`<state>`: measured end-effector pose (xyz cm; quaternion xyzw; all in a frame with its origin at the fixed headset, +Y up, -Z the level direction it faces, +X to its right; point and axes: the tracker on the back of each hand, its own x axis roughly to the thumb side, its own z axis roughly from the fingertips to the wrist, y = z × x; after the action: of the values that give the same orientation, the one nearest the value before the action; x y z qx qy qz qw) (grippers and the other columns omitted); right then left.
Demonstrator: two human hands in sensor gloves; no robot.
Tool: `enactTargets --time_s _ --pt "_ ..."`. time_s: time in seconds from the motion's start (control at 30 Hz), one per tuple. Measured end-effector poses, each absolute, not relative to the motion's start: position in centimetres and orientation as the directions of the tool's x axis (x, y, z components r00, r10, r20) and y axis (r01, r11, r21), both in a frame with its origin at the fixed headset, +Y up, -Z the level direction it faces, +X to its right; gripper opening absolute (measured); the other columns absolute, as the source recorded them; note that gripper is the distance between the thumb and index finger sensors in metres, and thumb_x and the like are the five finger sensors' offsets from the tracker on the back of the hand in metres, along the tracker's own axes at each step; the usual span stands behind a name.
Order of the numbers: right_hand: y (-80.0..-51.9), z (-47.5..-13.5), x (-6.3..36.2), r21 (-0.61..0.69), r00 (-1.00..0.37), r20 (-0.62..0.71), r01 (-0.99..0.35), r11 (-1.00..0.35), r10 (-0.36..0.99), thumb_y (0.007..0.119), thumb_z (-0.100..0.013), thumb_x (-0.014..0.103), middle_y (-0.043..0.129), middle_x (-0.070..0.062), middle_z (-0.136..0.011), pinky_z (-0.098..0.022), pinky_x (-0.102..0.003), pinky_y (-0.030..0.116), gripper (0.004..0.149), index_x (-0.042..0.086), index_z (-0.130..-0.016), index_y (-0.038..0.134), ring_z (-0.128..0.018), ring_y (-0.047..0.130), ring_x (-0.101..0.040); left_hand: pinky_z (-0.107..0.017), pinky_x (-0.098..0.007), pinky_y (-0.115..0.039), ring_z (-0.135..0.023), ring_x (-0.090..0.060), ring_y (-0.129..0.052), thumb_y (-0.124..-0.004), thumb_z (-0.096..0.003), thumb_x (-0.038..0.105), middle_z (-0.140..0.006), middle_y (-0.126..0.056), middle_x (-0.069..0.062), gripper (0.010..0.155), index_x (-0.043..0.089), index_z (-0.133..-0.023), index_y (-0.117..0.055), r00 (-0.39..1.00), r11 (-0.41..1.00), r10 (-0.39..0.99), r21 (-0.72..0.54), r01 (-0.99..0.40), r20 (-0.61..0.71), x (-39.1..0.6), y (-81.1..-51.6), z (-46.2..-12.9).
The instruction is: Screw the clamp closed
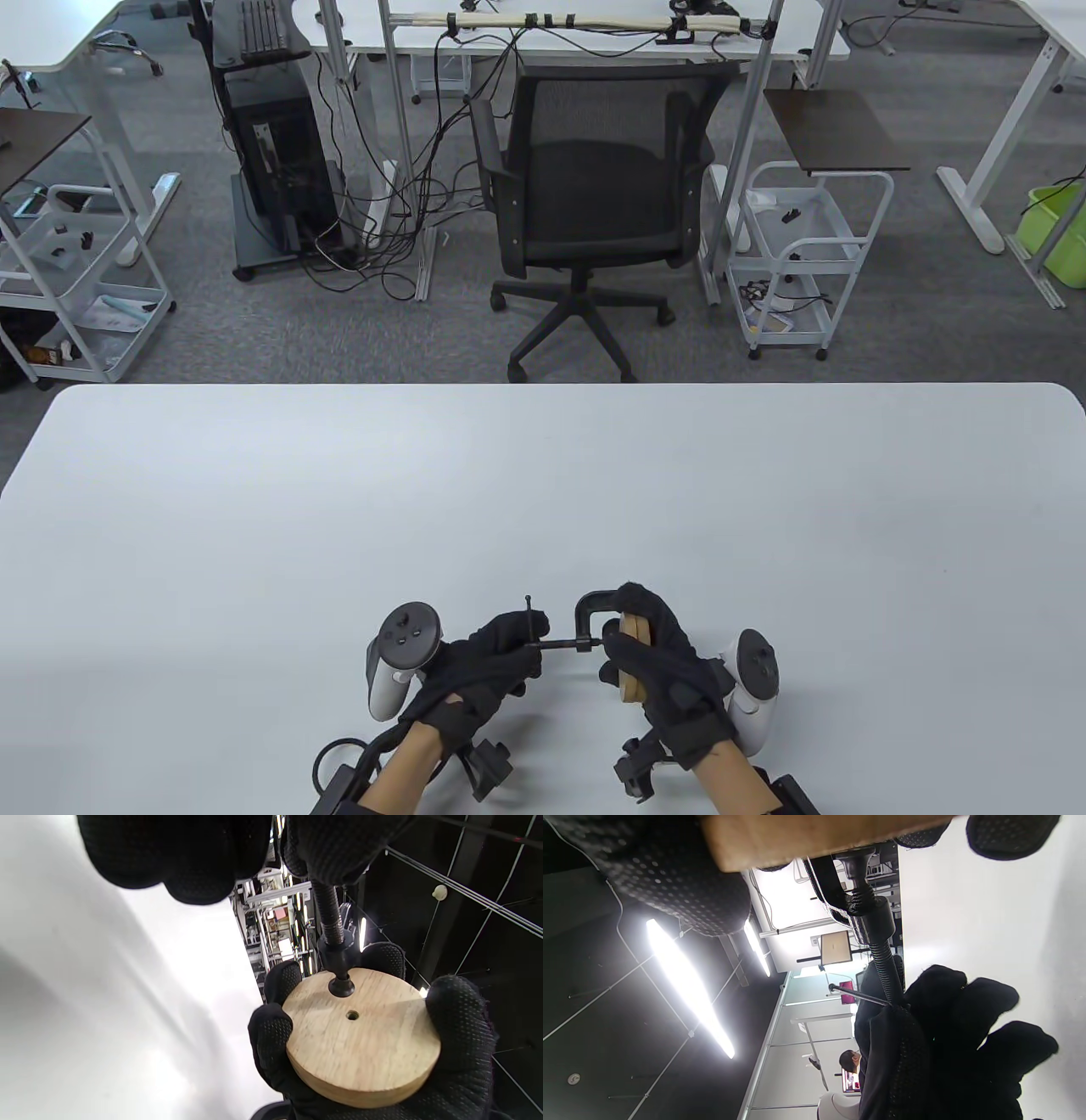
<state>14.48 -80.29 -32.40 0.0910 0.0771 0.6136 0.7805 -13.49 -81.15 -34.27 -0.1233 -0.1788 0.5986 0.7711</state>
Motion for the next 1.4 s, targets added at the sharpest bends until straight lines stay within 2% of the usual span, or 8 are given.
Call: enactTargets --time_s 0.4,0.67,0.93,1.0,1.07,1.13,1.23,1.4 --pt "-80.2 -32.3 14.6 0.237 0.248 -0.018 -0.940 0.246 0.968 0.096 -0.045 0.050 0.049 0.004 -0.111 -0.048 -0.070 0.067 0.075 0.020 -0.104 0.060 -0.090 0.053 -0.054 -0.057 -0.055 -0.076 -0.088 -0.040 -0.075 -0.083 -0.0495 0.031 -0.104 -0.063 -0.017 0.047 0.031 -0.096 -0.074 0.303 0.386 0.904 -0.275 -0.881 0.300 -13.3 -80.1 -33.8" --pt "-80.2 -32.3 14.6 0.236 0.248 -0.015 -0.940 0.245 0.969 0.096 -0.045 0.050 0.049 0.004 -0.111 -0.048 -0.070 0.066 0.075 0.020 -0.104 0.060 -0.090 0.052 -0.054 -0.057 -0.055 -0.076 -0.088 -0.041 -0.074 -0.081 -0.0505 0.035 -0.104 -0.061 -0.019 0.057 0.023 -0.104 -0.064 0.297 0.375 0.914 -0.293 -0.879 0.276 -13.3 -80.0 -33.6" --pt "-80.1 -32.3 14.7 0.226 0.255 -0.007 -0.942 0.250 0.967 0.095 -0.045 0.050 0.049 0.003 -0.111 -0.049 -0.070 0.066 0.075 0.020 -0.104 0.060 -0.090 0.052 -0.054 -0.056 -0.054 -0.077 -0.086 -0.043 -0.075 -0.079 -0.0522 0.043 -0.104 -0.062 -0.020 0.061 0.017 -0.105 -0.061 0.221 0.255 0.965 -0.307 -0.917 0.142 -14.3 -80.8 -33.9" --pt "-80.1 -32.3 14.7 0.222 0.258 -0.006 -0.942 0.253 0.966 0.095 -0.045 0.050 0.049 0.003 -0.111 -0.048 -0.070 0.066 0.075 0.020 -0.104 0.060 -0.090 0.052 -0.054 -0.053 -0.053 -0.078 -0.083 -0.044 -0.078 -0.077 -0.0530 0.051 -0.100 -0.068 -0.020 0.058 0.012 -0.096 -0.073 0.242 0.260 0.965 -0.274 -0.926 0.100 -14.6 -81.0 -33.9" --pt "-80.1 -32.3 14.8 0.222 0.261 -0.006 -0.941 0.256 0.965 0.095 -0.045 0.050 0.048 0.003 -0.111 -0.049 -0.070 0.066 0.075 0.020 -0.104 0.060 -0.090 0.052 -0.054 -0.048 -0.052 -0.081 -0.073 -0.044 -0.087 -0.072 -0.0538 0.057 -0.090 -0.081 -0.018 0.056 0.008 -0.070 -0.093 0.261 0.268 0.963 -0.260 -0.928 0.060 -14.8 -81.2 -33.9" --pt "-80.1 -32.3 14.8 0.221 0.264 -0.005 -0.940 0.258 0.965 0.095 -0.045 0.050 0.048 0.003 -0.111 -0.049 -0.070 0.066 0.075 0.020 -0.104 0.060 -0.090 0.052 -0.054 -0.046 -0.053 -0.082 -0.070 -0.045 -0.089 -0.067 -0.0549 0.061 -0.086 -0.086 -0.017 0.063 0.007 -0.059 -0.098 0.273 0.249 0.962 -0.366 -0.897 -0.014 -14.7 -81.5 -34.0" --pt "-80.1 -32.3 14.7 0.227 0.261 -0.006 -0.940 0.256 0.965 0.095 -0.045 0.050 0.048 0.003 -0.111 -0.049 -0.070 0.066 0.075 0.020 -0.104 0.060 -0.090 0.052 -0.054 -0.046 -0.052 -0.083 -0.068 -0.045 -0.090 -0.063 -0.0560 0.064 -0.084 -0.088 -0.017 0.068 0.007 -0.059 -0.099 0.252 0.208 0.966 -0.397 -0.894 -0.062 -14.5 -81.9 -34.0" --pt "-80.1 -32.2 14.6 0.241 0.258 -0.010 -0.937 0.253 0.966 0.095 -0.045 0.050 0.048 0.003 -0.112 -0.049 -0.070 0.066 0.075 0.020 -0.104 0.060 -0.090 0.052 -0.054 -0.052 -0.053 -0.079 -0.078 -0.047 -0.081 -0.064 -0.0567 0.063 -0.096 -0.075 -0.021 0.070 0.002 -0.079 -0.092 0.234 0.173 0.969 -0.451 -0.876 -0.084 -14.2 -82.2 -34.0"
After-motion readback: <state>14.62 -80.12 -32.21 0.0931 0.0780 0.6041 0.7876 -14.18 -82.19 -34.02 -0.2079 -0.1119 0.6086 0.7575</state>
